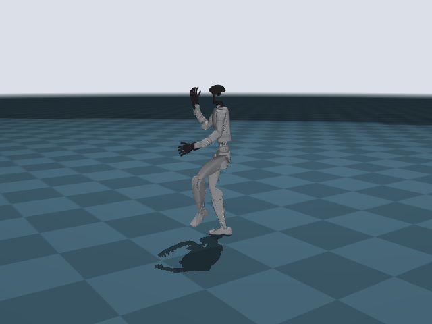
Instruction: Kungfu
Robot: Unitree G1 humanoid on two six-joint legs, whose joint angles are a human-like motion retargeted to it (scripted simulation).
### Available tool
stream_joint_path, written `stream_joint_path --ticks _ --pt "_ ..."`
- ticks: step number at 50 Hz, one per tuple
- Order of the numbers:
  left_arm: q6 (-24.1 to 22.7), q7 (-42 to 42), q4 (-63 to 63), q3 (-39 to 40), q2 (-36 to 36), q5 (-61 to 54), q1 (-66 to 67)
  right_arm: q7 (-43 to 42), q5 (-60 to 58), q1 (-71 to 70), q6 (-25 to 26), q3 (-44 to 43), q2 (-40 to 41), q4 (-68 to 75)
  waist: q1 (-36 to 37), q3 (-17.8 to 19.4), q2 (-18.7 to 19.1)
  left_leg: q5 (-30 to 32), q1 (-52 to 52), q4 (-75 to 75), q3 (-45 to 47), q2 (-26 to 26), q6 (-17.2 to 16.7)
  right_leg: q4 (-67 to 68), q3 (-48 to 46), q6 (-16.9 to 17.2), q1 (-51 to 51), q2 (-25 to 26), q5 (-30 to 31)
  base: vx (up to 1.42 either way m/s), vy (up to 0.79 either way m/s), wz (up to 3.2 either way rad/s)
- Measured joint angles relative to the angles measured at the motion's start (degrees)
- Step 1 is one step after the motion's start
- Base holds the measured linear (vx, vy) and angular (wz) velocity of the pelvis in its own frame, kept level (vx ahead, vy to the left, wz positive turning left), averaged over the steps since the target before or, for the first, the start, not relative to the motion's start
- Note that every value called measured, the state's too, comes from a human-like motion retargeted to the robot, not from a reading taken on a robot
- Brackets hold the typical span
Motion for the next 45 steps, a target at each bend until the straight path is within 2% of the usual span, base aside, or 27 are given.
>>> stream_joint_path --ticks 1,2,3,5,6,7,8,10,12,13,15,17,19,21,24,27,30,35,40,43,45 --pt "-0.4 3.8 1.8 1.2 4.2 3.8 -1.1 -3.7 -5.1 0.1 -1.7 -2.7 -1.4 -0.4 0.9 0.3 -2.1 -0.3 -0.1 -9.0 2.5 2.1 2.6 0.1 2.0 0.4 1.0 -0.7 0.5 0.2 -0.32 -0.46" --pt "-0.5 8.5 4.3 2.6 8.2 8.6 -2.3 -8.1 -10.8 0.1 -2.8 -5.3 -2.8 -0.8 1.3 0.7 -4.7 0.6 0.2 -21.3 3.9 1.6 3.6 0.0 4.0 0.9 1.9 -2.1 1.1 -0.06 -0.07 -0.27" --pt "0.1 14.9 8.2 4.5 11.8 15.2 -4.1 -14.0 -17.7 -0.4 -2.7 -7.7 -4.2 -1.3 0.8 1.2 -8.3 3.9 1.6 -40.3 3.1 -3.8 1.5 -0.5 5.9 1.5 2.7 -5.1 1.6 -0.14 -0.09 0.12" --pt "2.7 27.0 16.4 9.2 15.2 24.4 -7.0 -25.0 -28.1 -1.0 -1.0 -10.1 -7.0 -2.6 -0.8 1.3 -13.1 4.4 4.3 -71.1 -5.8 -11.7 0.4 -2.9 6.2 1.6 4.8 -9.8 2.6 -0.21 -0.13 0.33" --pt "3.0 29.5 18.5 12.1 15.1 25.1 -7.5 -28.4 -30.6 -1.5 -0.7 -10.5 -8.4 -3.0 -1.1 0.5 -13.7 0.4 1.0 -71.8 -10.7 -12.0 2.5 -4.0 5.7 1.3 4.4 -10.6 3.3 -0.23 -0.1 -0.13" --pt "3.0 31.0 20.1 14.8 14.9 24.6 -7.6 -31.5 -32.9 -2.0 -0.7 -10.9 -10.0 -3.4 -0.7 -0.1 -14.4 -2.3 -1.1 -71.4 -14.7 -12.5 4.5 -4.3 5.7 1.2 3.8 -11.7 3.7 -0.18 -0.01 -0.81" --pt "2.2 30.7 20.5 17.2 14.3 21.6 -6.8 -34.1 -34.9 -2.3 -1.0 -11.5 -12.2 -3.8 1.0 -0.4 -15.4 -2.3 -0.8 -68.6 -16.8 -13.3 6.0 -3.2 7.0 1.3 2.8 -13.4 3.5 -0.02 0.04 -1.25" --pt "1.4 29.1 19.3 21.5 12.6 12.1 -2.4 -36.3 -38.1 -1.5 -2.7 -12.5 -14.9 -6.2 3.1 -0.8 -16.4 1.6 -1.9 -52.4 -19.0 -11.4 5.3 0.5 10.3 1.6 0.9 -14.9 2.5 0.22 0.06 -1.42" --pt "0.1 29.7 17.2 23.8 9.4 7.3 1.3 -35.9 -40.0 -0.7 -3.9 -12.3 -15.6 -8.5 2.6 -2.5 -16.9 0.2 -1.1 -37.7 -12.7 -8.4 6.7 0.8 10.3 2.6 0.1 -17.4 2.8 0.25 0.15 -0.61" --pt "-1.0 30.1 15.9 25.1 7.9 5.9 2.7 -35.7 -40.8 -0.4 -4.4 -12.9 -16.1 -9.4 1.7 -3.1 -15.9 -2.3 -2.3 -28.4 -10.1 -5.5 8.5 0.1 8.6 3.1 0.1 -17.6 3.3 0.18 0.18 -0.31" --pt "-5.1 30.1 9.5 30.6 1.2 4.4 8.9 -37.1 -43.5 1.6 -4.6 -14.2 -17.2 -13.5 2.0 -2.9 -12.1 -8.6 -2.5 -10.0 -8.3 4.4 9.0 0.8 9.7 3.4 0.1 -14.0 2.8 0.24 0.09 -0.56" --pt "-9.2 32.3 6.3 32.7 -3.9 6.0 12.2 -38.7 -46.5 4.0 -4.5 -17.4 -18.9 -15.1 2.8 -2.8 -7.4 -9.2 -1.8 3.4 -8.6 8.2 8.3 -2.1 9.0 3.0 1.1 -9.7 3.9 0.19 0.05 -0.3" --pt "-12.3 38.1 5.6 31.0 -7.5 7.7 13.4 -39.8 -49.1 6.1 -4.4 -20.3 -20.2 -16.0 3.2 -4.3 -4.8 -6.7 2.1 12.7 -5.8 6.3 3.1 -4.3 7.1 3.5 0.1 -9.1 4.8 0.05 0.05 0.19" --pt "-13.1 44.1 6.2 27.7 -10.2 7.7 13.2 -40.4 -49.5 7.8 -4.3 -22.2 -20.9 -16.7 2.3 -6.1 -2.8 -4.8 4.6 20.2 -3.3 0.4 -4.0 -6.0 5.4 3.8 -1.9 -8.6 5.7 0.01 0.09 0.56" --pt "-13.2 45.1 6.4 25.3 -13.8 4.6 13.7 -39.8 -47.1 9.1 -5.6 -22.8 -20.8 -16.9 -0.3 -8.2 0.0 -2.9 7.6 27.0 1.5 -8.1 -11.8 -8.8 2.3 3.6 -4.0 -8.8 7.0 0.01 0.19 0.73" --pt "-12.6 44.0 5.3 23.9 -16.5 1.1 14.6 -38.1 -43.4 9.9 -6.2 -22.1 -20.0 -16.4 -3.5 -9.7 1.6 -1.0 10.4 28.2 5.8 -16.0 -15.6 -10.3 -0.7 3.7 -5.5 -10.2 7.8 0.07 0.26 0.89" --pt "-12.4 45.3 2.1 22.2 -17.4 -0.3 15.5 -36.0 -40.7 10.2 -5.8 -21.3 -19.1 -15.2 -4.2 -9.9 1.8 0.6 13.8 26.8 6.9 -17.9 -15.0 -10.8 -2.4 2.6 -5.7 -11.0 7.5 0.1 0.17 0.57" --pt "-10.2 49.9 -10.8 20.7 -17.1 -0.7 18.2 -30.5 -37.2 8.8 -3.8 -14.7 -17.3 -11.9 -0.8 -9.9 2.5 0.5 15.4 18.7 3.4 -11.2 -10.6 -11.6 -5.2 1.5 -4.0 -9.2 6.9 0.13 0.14 0.37" --pt "-8.1 54.3 -24.3 23.0 -14.6 -1.1 18.6 -19.5 -31.2 2.9 -2.4 -1.6 -12.9 -3.6 4.6 -10.3 2.2 1.4 14.0 0.6 3.3 -6.7 -5.7 -12.3 -6.7 3.3 -0.9 -9.0 5.9 0.14 0.25 0.68" --pt "-6.4 55.6 -29.2 24.6 -11.3 -2.7 16.1 -11.3 -24.3 -0.4 0.2 6.0 -8.5 4.0 8.2 -10.6 1.6 3.1 14.4 -14.4 5.5 -6.3 -4.5 -13.0 -8.6 4.9 1.8 -9.3 5.0 0.23 0.3 1.16" --pt "-5.2 56.4 -30.9 25.4 -8.5 -4.0 13.1 -4.2 -18.4 -3.5 0.8 11.4 -5.3 11.3 10.1 -10.8 1.1 5.1 15.7 -26.4 7.3 -7.4 -5.5 -13.6 -10.2 6.2 3.9 -9.5 4.5 0.22 0.18 1.42"
